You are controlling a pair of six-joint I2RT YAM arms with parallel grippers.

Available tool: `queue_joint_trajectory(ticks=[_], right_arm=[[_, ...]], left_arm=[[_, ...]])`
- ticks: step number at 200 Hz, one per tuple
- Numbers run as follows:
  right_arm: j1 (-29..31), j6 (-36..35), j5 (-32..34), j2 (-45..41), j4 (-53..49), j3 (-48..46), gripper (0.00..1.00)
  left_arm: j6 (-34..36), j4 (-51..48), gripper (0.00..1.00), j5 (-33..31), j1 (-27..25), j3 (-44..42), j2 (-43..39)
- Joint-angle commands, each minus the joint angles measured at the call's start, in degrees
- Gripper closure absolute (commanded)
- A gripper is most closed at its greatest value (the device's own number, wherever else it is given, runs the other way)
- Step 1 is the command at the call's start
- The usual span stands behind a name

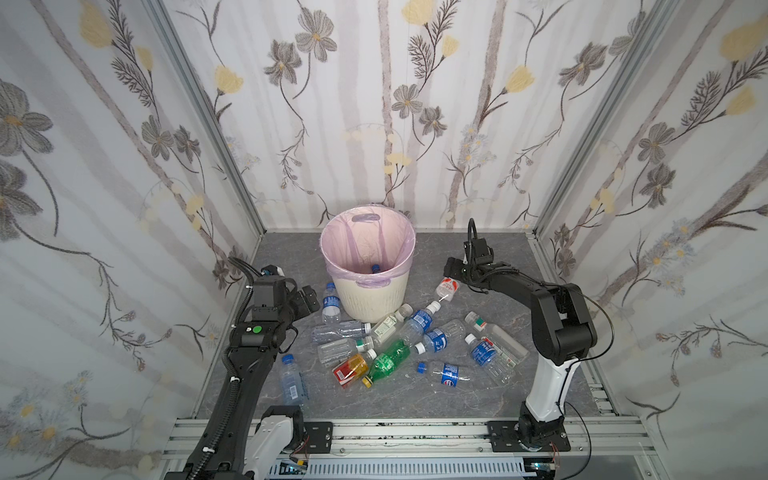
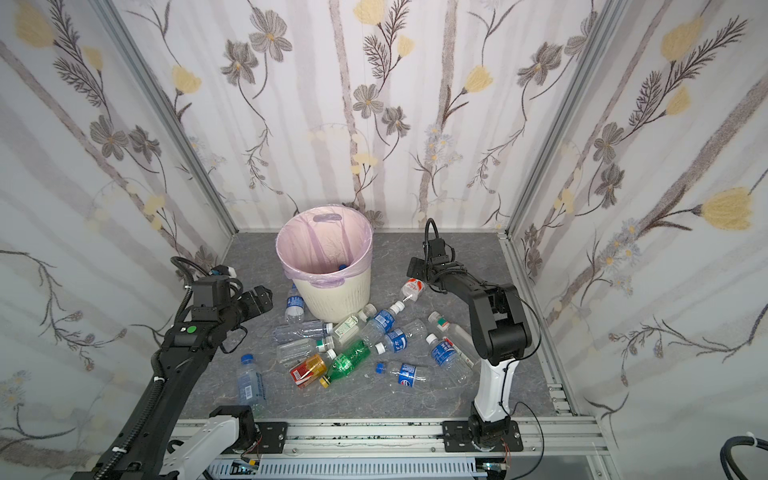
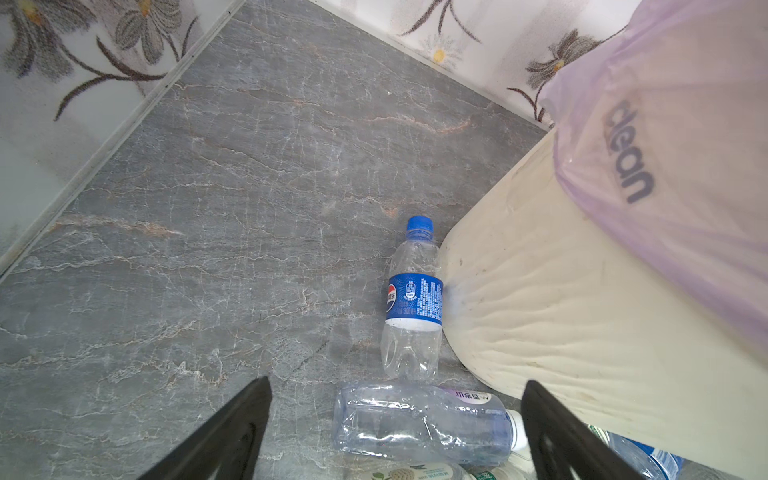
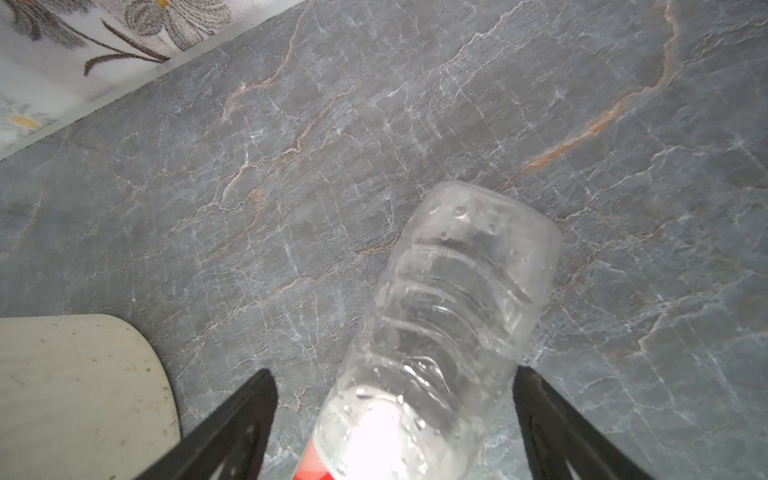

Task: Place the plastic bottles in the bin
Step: 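Withdraw the left gripper while the right gripper reaches toward the red-labelled bottle, then close the right gripper around the red-labelled clear bottle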

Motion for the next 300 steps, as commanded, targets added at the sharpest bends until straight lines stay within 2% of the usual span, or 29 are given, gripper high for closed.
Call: queue_joint_trajectory(ticks=[1,59,131,189,221,276,300], right_arm=[[-0.08,1.01,-0.1,1.51,-0.88,1.76,0.11],[-0.17,0.54,0.25,4.3,-3.24,4.04,0.14],[-0.17,-0.84,-1.67,8.23,-6.21,7.92,0.24],[-0.18,-2.08,-1.51,8.25,-6.58,8.03,0.38],[-0.18,-3.09,-1.5,5.71,-5.26,7.81,0.42],[-0.38,-5.59,-0.79,-2.97,-5.77,10.84,0.44],[-0.28,-8.12,-3.7,-6.89,-6.53,14.02,0.44]], left_arm=[[-0.75,3.0,0.04,0.74,0.16,-0.56,-0.54],[-0.6,3.83,0.03,1.17,0.24,-1.67,-1.36],[-0.66,4.93,0.0,2.01,0.41,-3.12,-2.5],[-1.08,4.98,0.0,2.31,0.51,-3.12,-3.02],[-1.34,4.99,0.0,2.32,0.6,-3.17,-3.18],[-1.67,5.01,0.0,1.79,0.6,-3.74,-3.2],[-1.76,5.07,0.0,1.62,0.6,-4.0,-3.19]])
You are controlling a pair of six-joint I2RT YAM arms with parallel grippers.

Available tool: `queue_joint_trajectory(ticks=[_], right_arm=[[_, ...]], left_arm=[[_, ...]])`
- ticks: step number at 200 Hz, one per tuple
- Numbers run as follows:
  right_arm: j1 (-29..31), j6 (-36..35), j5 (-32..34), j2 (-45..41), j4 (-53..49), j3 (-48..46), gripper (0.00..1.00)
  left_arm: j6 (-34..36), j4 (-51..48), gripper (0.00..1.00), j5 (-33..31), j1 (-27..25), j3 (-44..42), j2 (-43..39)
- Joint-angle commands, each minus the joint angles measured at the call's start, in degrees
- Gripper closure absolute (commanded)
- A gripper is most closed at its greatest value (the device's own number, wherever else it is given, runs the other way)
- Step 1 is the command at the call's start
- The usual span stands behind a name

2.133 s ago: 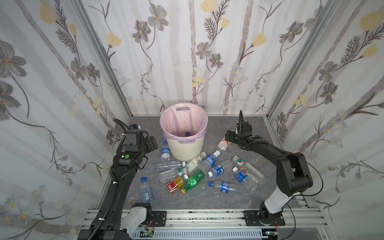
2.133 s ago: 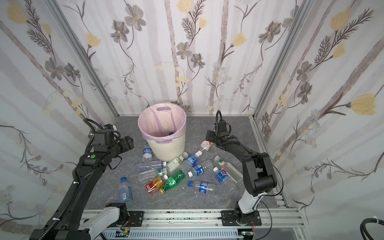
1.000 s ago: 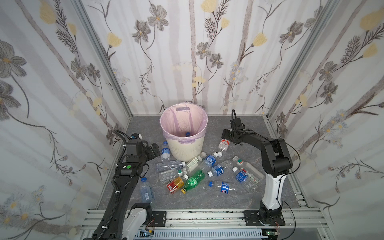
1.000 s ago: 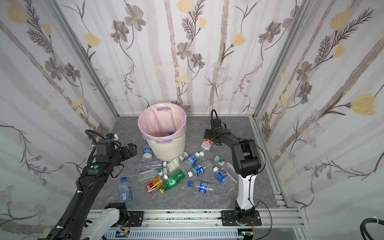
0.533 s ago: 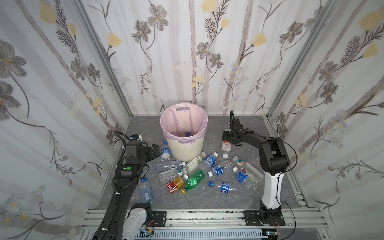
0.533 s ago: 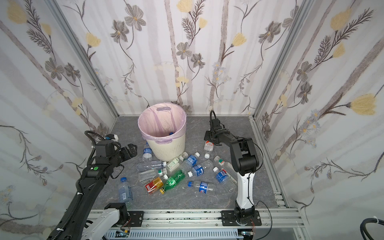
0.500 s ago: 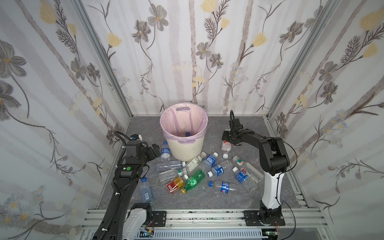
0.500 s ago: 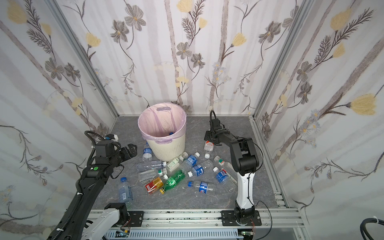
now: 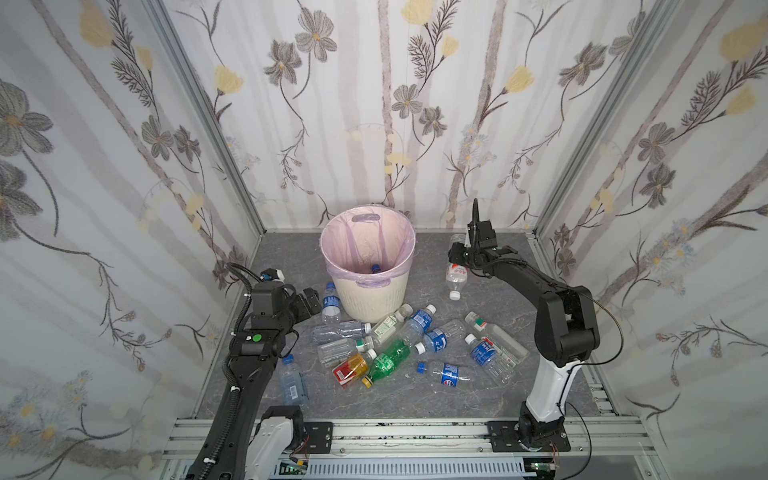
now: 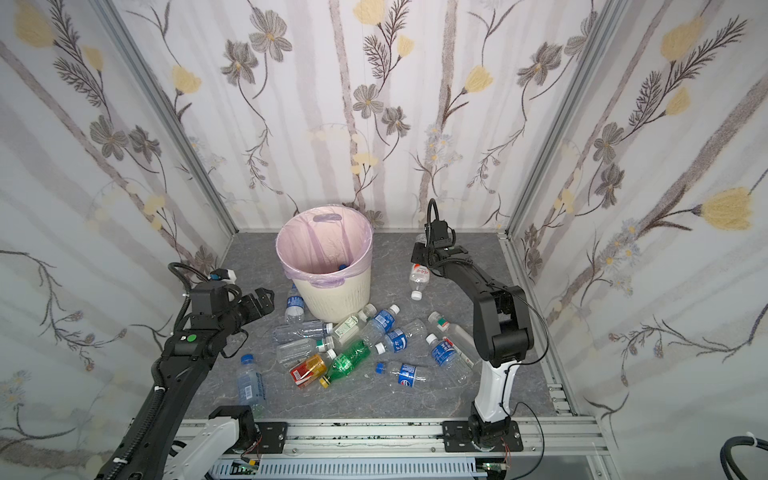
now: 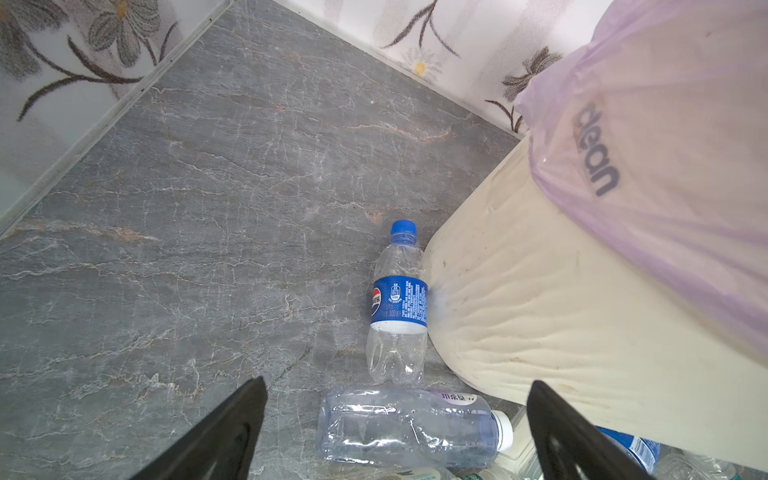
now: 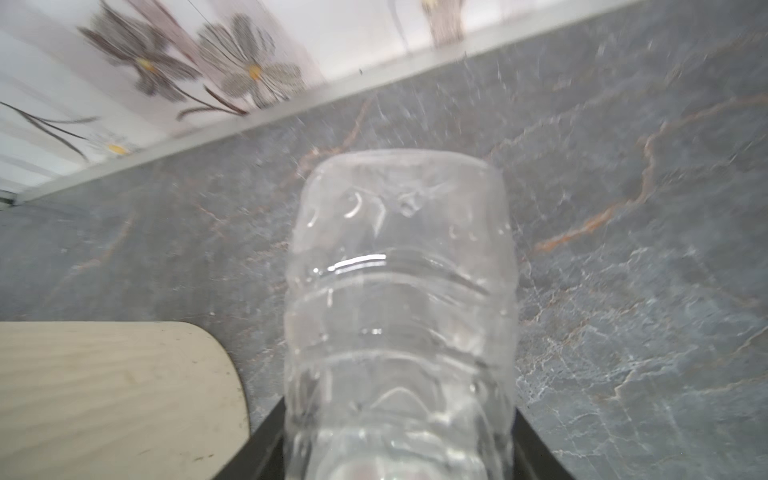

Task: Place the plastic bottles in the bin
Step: 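Close the right gripper around the red-labelled clear bottle, then lift the red-labelled bottle with the right gripper and carry it over the bin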

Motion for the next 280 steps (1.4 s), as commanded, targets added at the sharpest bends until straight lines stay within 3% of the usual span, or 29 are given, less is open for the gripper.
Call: queue_joint_trajectory(ticks=[1,56,109,210,280], right_arm=[[0.1,-3.17,-2.37,-3.34,0.86,2.94,0.44],[1.94,-6.61,-7.61,-9.35,-0.23,11.86,0.49],[9.83,-14.55,-9.55,-12.34,6.46,17.08,0.47],[18.84,-16.34,-16.36,-0.4,8.67,34.85,0.45],[22.21,-18.2,-17.12,4.26,9.8,36.58,0.43]], left_arm=[[-0.98,1.5,0.0,-0.59,0.16,-0.35,-0.09],[-1.44,1.54,0.0,-1.21,0.2,-1.66,-0.57],[-2.31,1.51,0.0,-1.26,0.16,-1.84,-0.34],[-3.46,1.52,0.0,0.06,0.26,-1.88,-1.62],[-3.94,1.44,0.0,-0.07,0.38,-2.61,-2.21]])
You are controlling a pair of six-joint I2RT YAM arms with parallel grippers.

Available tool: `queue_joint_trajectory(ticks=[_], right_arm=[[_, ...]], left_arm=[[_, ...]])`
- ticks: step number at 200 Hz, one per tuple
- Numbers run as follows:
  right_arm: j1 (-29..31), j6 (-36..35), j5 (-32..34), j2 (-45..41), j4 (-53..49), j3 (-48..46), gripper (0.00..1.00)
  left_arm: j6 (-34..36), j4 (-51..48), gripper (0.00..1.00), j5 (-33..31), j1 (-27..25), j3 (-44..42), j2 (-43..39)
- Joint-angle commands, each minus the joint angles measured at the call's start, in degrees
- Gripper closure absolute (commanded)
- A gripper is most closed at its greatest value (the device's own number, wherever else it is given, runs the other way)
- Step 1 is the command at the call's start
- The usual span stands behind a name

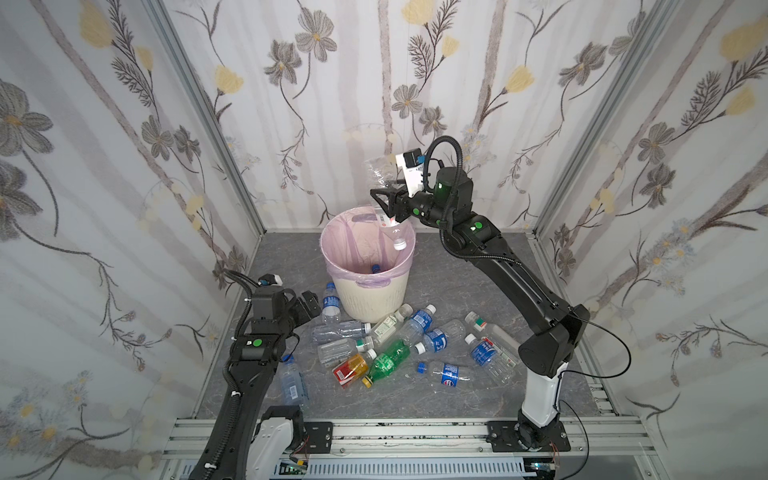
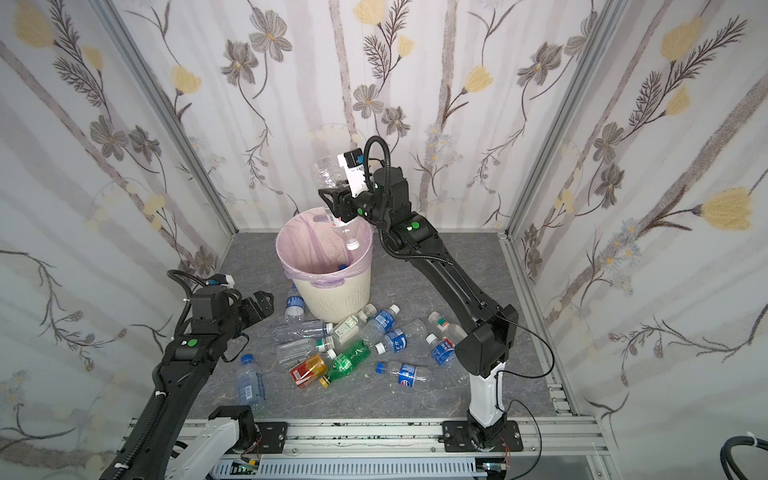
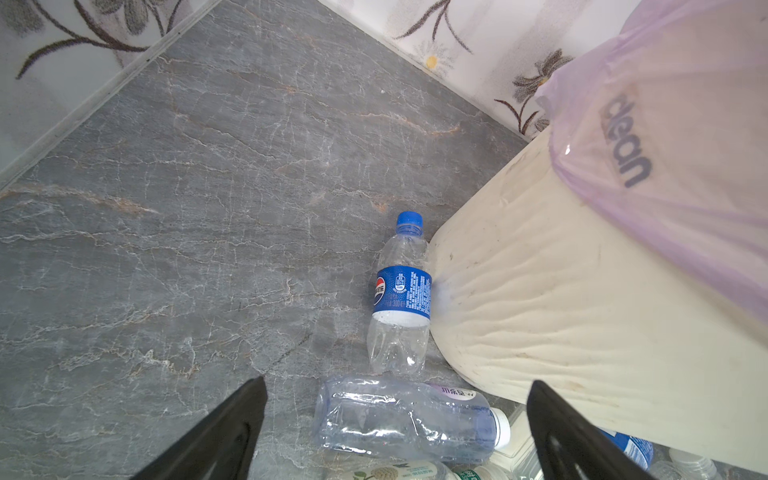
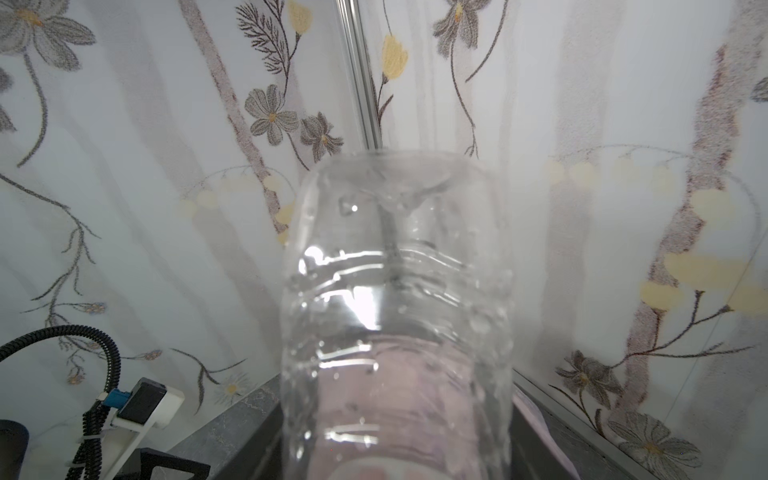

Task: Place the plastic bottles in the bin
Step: 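Lift the red-labelled bottle with the right gripper and carry it over the bin, then open the right gripper to drop the red-labelled bottle into the bin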

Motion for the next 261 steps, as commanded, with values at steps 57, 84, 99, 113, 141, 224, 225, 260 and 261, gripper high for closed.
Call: queue_joint_trajectory(ticks=[57,84,99,113,141,224,225,260,261], right_arm=[[1.65,-3.36,-0.11,2.73,-1.37,0.43,0.38],[2.32,-4.61,0.59,3.33,-3.79,0.42,0.36],[2.62,-5.04,1.09,3.54,-5.02,0.37,0.36],[2.8,-5.15,1.21,3.65,-5.83,0.18,0.35],[3.15,-5.38,1.45,3.76,-6.47,-0.73,0.34],[3.59,-7.02,-0.17,1.84,-5.95,-5.51,0.22],[3.59,-7.02,-0.19,1.74,-5.91,-5.62,0.22],[3.53,-6.76,-0.4,-3.11,-0.86,-13.77,0.19],[3.51,-6.76,-0.4,-3.29,-0.69,-14.1,0.19]], left_arm=[[-2.19,1.39,0.0,0.09,0.25,-0.3,-0.49],[-2.38,1.37,0.0,-0.25,0.29,-0.58,-0.73],[-2.6,1.35,0.0,-1.32,0.38,-0.66,-0.91],[-2.62,1.27,0.0,-1.97,0.37,-0.51,-0.76],[-3.12,1.12,0.01,-1.24,0.38,0.03,0.73],[-4.82,0.6,0.01,-0.3,0.47,-0.25,-0.61],[-4.79,0.5,0.01,-0.37,0.56,-0.24,-0.61],[-4.84,-3.63,0.03,-4.99,0.55,1.53,2.21],[-4.84,-3.86,0.03,-5.09,0.55,1.66,2.34]])
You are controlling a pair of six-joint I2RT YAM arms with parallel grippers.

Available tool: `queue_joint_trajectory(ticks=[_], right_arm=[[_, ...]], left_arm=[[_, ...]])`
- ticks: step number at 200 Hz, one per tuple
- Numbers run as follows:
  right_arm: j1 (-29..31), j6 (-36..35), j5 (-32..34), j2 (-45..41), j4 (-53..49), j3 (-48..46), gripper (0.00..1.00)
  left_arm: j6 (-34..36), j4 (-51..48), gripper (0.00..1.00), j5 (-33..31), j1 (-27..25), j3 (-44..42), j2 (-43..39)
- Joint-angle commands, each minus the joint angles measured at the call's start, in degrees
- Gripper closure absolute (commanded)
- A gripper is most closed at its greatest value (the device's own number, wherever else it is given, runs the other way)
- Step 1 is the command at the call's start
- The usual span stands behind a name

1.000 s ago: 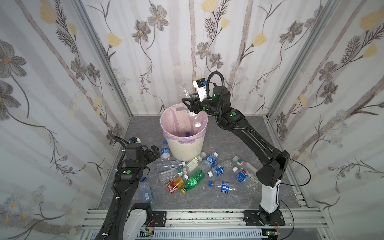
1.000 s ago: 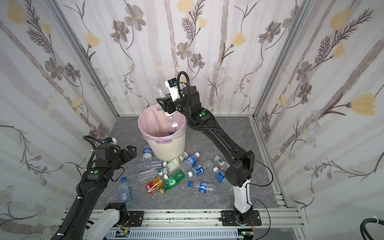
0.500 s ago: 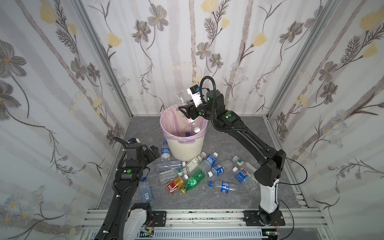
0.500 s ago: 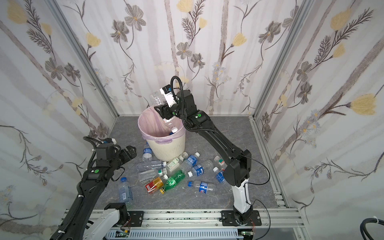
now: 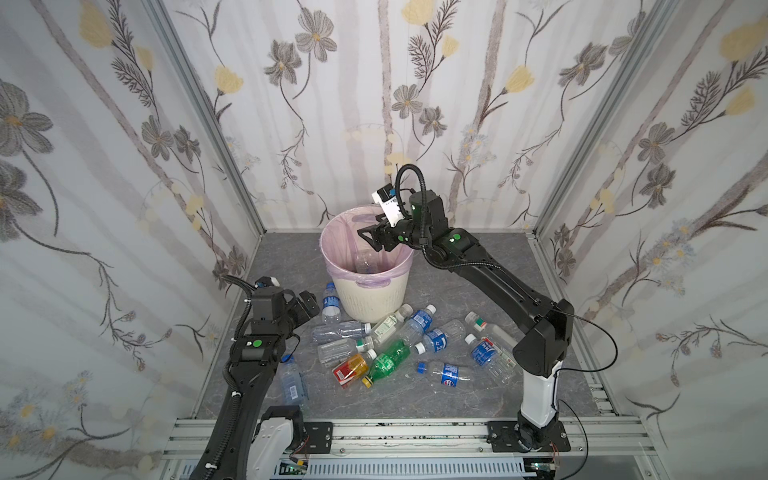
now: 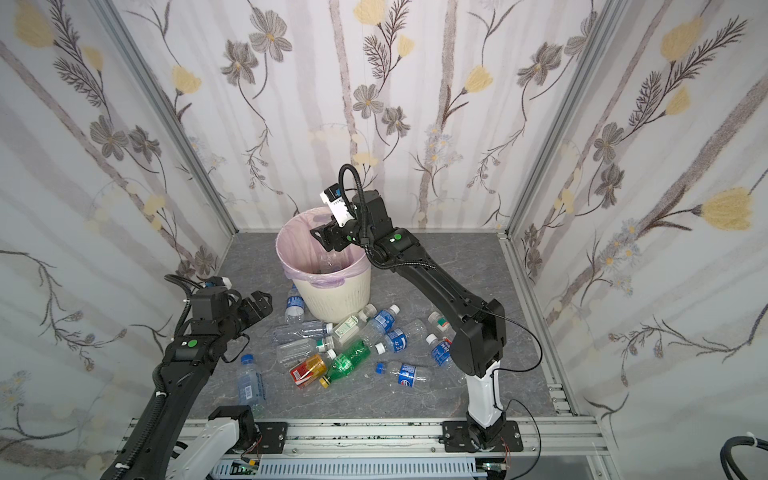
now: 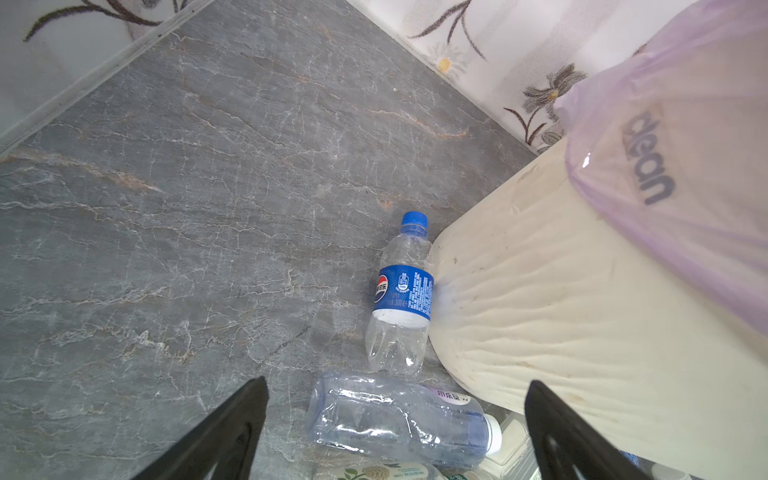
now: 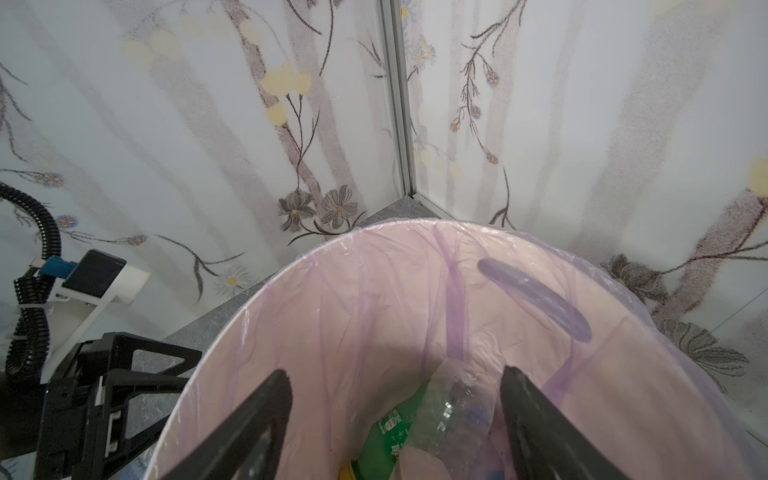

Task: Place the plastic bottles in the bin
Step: 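Open the right gripper to drop the red-labelled bottle into the bin, then withdraw the right gripper while the left gripper grasps a blue-capped clear bottle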

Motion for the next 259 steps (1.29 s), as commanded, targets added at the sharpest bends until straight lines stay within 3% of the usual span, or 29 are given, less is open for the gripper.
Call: queue_joint_trajectory(ticks=[1,40,78,112,147,168,226,259], right_arm=[[0.01,-0.81,-0.63,-3.36,5.94,-4.76,0.19],[-0.59,-0.64,2.54,-11.02,11.6,-16.62,0.16],[-3.8,1.29,4.05,-20.27,17.05,-29.98,0.15],[-8.12,3.59,3.56,-27.22,21.41,-39.6,0.13],[-10.57,3.88,3.65,-31.73,21.92,-43.99,0.13],[-11.53,3.64,3.8,-34.07,22.4,-46.32,0.13],[-14.3,3.72,4.42,-40.1,23.97,-51.74,0.11],[-15.38,3.73,4.78,-41.32,24.1,-52.52,0.11]], left_arm=[[-0.79,-3.09,0.03,-4.11,0.18,1.77,1.85],[-1.4,-7.37,0.03,-8.21,0.28,5.54,4.12],[-1.58,-13.24,0.03,-4.38,0.2,8.86,7.97],[-2.51,-19.84,0.03,-5.52,0.22,9.08,8.47],[-4.22,-26.71,0.03,-6.47,-2.33,9.77,12.01],[-6.53,-26.85,0.02,-5.04,-3.03,8.25,13.87],[-9.52,-28.68,0.0,-10.64,-3.07,6.27,15.91],[-12.32,-29.98,0.0,-8.51,-3.35,3.11,16.52]])
